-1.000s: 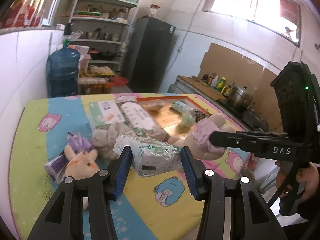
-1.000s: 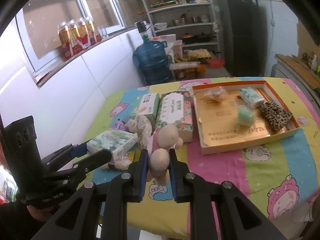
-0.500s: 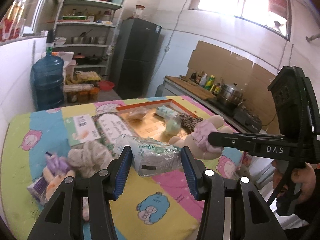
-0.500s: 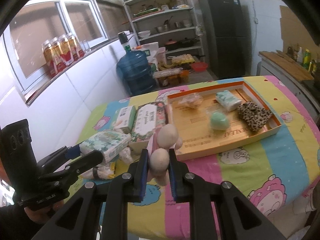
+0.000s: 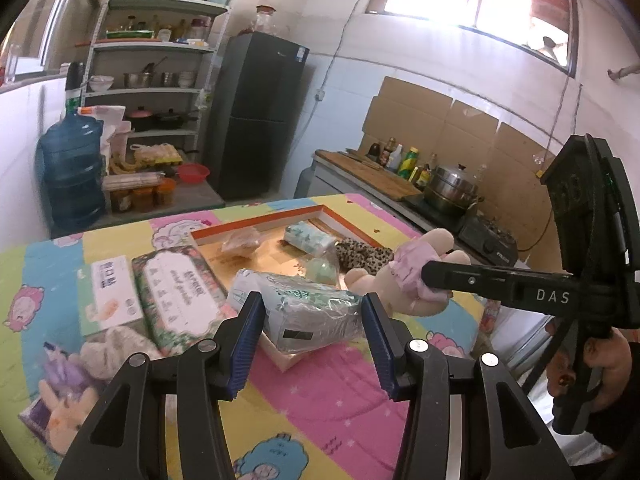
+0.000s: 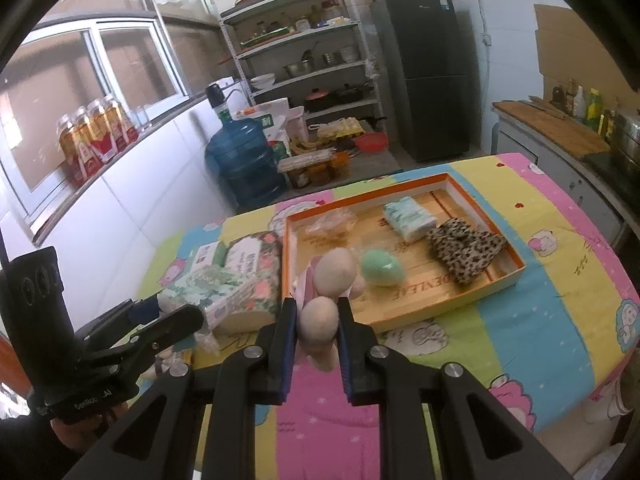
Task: Organize soft objects
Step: 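Carry the wipes pack and pink-dressed doll over the gold box with both tools, then open the left tool releasing the wipes pack while the right tool releases the doll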
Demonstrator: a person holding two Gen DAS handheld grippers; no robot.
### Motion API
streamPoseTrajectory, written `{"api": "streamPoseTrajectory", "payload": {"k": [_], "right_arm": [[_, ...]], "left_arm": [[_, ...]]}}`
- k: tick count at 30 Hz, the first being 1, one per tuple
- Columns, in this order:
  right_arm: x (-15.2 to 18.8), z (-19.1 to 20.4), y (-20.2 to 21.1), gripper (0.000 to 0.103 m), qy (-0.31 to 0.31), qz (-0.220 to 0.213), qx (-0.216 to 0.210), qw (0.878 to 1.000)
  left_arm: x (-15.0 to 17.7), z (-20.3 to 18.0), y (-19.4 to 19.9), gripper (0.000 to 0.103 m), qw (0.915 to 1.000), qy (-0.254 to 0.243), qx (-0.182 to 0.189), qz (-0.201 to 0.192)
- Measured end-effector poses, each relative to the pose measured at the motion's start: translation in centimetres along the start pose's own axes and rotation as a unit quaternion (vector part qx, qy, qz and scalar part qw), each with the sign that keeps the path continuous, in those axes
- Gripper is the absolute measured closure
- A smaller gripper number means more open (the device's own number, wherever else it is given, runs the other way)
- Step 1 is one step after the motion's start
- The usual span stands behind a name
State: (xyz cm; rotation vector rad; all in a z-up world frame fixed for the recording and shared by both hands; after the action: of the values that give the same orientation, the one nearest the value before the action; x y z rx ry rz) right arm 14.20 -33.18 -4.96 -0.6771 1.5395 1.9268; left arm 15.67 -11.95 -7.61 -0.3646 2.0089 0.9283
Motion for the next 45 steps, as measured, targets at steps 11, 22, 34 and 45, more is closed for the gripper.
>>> {"api": "streamPoseTrajectory", "payload": {"k": [11,22,34,45], "right_arm": [[-2.9,-4.9,-1.4,0.084,-0.012,-0.005,0.006,1.000],[-6.4,-8.8,-4.3,0.084,-0.012,-0.007,-0.009,1.000],[-8.6,-10.7,-10.7,0.084,-0.015,0.014,-0.061,0.998],[-9.6,-10.2,-15.3,0.084,-0.014,0.031,-0.105,0.994]], "left_arm": [[-1.6,-0.3,-4.9,0.052,0.9998,0.015,-0.014,0.001],[-2.5,0.1,-9.3,0.052,0.9985,0.031,-0.045,0.008],[-2.5,1.6,-13.7,0.052,0.9935,0.055,-0.097,0.022],[-1.8,3.0,-16.5,0.052,0.9889,0.071,-0.124,0.040]]}}
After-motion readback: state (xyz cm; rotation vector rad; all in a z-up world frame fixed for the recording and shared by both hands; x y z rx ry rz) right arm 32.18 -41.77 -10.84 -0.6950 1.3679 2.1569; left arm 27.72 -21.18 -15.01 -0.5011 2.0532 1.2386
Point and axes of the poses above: each gripper's, at about its wrist camera, not at the fingertips, and y roughly against the way its jaws point, z to its left, x to its underside, the point moved 3 cm from there along -y, roughly the way its jaws point, and after that the axes turned 5 degrees about x, right-handed, at the moved point
